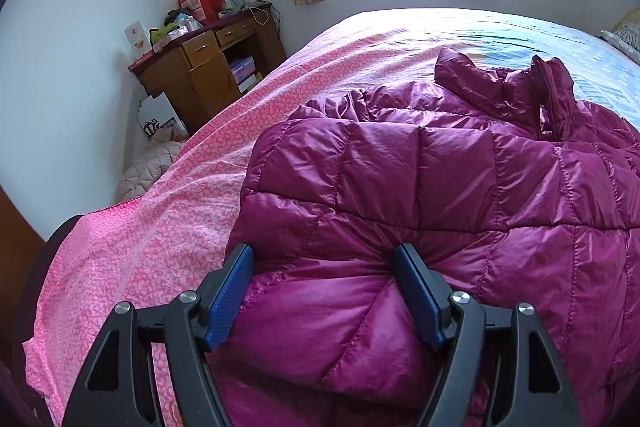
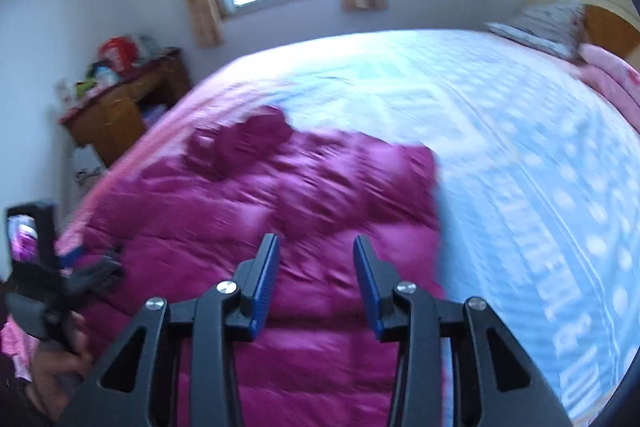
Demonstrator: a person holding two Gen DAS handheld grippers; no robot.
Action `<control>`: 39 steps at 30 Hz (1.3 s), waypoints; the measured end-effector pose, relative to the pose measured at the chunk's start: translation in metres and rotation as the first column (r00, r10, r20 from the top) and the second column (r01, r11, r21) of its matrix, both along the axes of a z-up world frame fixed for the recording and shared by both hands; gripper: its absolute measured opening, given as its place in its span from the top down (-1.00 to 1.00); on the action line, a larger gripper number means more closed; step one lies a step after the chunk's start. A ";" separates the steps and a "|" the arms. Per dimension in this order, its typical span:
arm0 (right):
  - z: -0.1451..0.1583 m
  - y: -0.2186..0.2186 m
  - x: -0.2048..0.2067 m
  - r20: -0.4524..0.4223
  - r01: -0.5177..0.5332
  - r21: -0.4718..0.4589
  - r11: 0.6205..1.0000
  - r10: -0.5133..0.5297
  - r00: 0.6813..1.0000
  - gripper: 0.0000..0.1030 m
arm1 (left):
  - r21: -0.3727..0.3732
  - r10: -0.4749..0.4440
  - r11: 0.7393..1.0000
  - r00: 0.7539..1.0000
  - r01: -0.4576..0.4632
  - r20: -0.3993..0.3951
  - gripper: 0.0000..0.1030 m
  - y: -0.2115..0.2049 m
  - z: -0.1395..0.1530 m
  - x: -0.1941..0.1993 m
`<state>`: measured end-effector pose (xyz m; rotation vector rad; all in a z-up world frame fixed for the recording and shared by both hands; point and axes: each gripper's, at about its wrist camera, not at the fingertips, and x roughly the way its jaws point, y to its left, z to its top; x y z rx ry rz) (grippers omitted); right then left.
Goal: Fold large clothes
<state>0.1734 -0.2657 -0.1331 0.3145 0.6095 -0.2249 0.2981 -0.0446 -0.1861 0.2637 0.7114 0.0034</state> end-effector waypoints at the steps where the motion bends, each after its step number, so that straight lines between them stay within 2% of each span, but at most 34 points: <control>1: 0.003 0.005 0.008 0.004 -0.026 0.007 1.000 0.026 1.000 0.18 | -0.004 0.001 1.000 1.000 -0.001 0.000 -0.43 0.001 0.000 0.000; 3: 0.004 0.019 0.028 0.000 -0.099 0.028 0.995 0.099 0.995 0.16 | -0.014 0.000 1.000 1.000 0.000 -0.003 -0.43 0.002 0.001 0.000; 6: -0.012 0.040 0.059 -0.071 -0.173 0.016 0.985 0.173 0.982 0.19 | -0.023 0.000 1.000 1.000 0.000 -0.007 -0.43 0.004 0.000 0.000; 9: -0.041 0.046 0.077 -0.159 -0.169 -0.005 0.986 0.166 0.973 0.27 | -0.017 -0.002 1.000 1.000 0.002 -0.005 -0.44 0.002 0.000 -0.001; 11: -0.052 0.048 0.075 -0.142 -0.176 -0.038 0.984 0.169 0.975 0.27 | -0.007 -0.001 1.000 1.000 0.001 -0.004 -0.44 0.001 -0.001 -0.001; 16: -0.053 0.054 0.075 -0.148 -0.178 -0.077 0.981 0.165 0.975 0.22 | -0.002 0.000 1.000 1.000 0.000 -0.002 -0.44 0.000 -0.002 0.000; 19: -0.050 0.054 0.075 -0.147 -0.191 -0.073 0.979 0.179 0.973 0.06 | -0.008 0.000 1.000 1.000 0.000 -0.003 -0.44 0.000 -0.001 -0.001; 21: -0.045 0.056 0.072 -0.152 -0.213 -0.055 0.976 0.202 0.967 -0.29 | -0.016 -0.001 1.000 1.000 0.001 -0.005 -0.44 0.001 -0.001 -0.001; 23: -0.029 0.054 0.069 -0.126 -0.221 -0.038 0.975 0.215 0.969 -0.43 | -0.022 -0.001 1.000 1.000 0.001 -0.007 -0.44 0.002 -0.001 -0.001; 25: -0.009 0.052 0.071 -0.083 -0.218 -0.042 0.975 0.214 0.973 -0.52 | -0.025 -0.002 1.000 1.000 0.002 -0.007 -0.44 0.002 -0.001 -0.001; 27: 0.012 0.044 0.084 -0.087 -0.204 -0.052 0.978 0.199 0.976 -0.65 | -0.030 -0.001 1.000 1.000 0.001 -0.009 -0.44 0.003 -0.001 0.000; 28: 0.020 0.040 0.092 -0.095 -0.199 -0.052 0.979 0.193 0.976 -0.65 | -0.039 0.000 0.999 1.000 -0.001 -0.012 -0.45 0.004 -0.001 0.000; 33: 0.049 -0.001 0.160 -0.162 -0.143 0.036 0.989 0.147 0.976 -0.65 | -0.114 -0.002 0.993 1.000 -0.001 -0.029 -0.47 0.014 -0.001 0.000; 36: 0.039 -0.029 0.202 -0.211 -0.070 0.181 0.981 0.109 0.971 -0.65 | -0.140 -0.003 0.990 1.000 -0.002 -0.031 -0.48 0.018 0.000 -0.001; 39: 0.020 -0.047 0.232 -0.239 0.008 0.321 0.947 0.073 0.968 -0.62 | -0.140 -0.002 0.990 1.000 -0.002 -0.029 -0.49 0.019 0.000 -0.001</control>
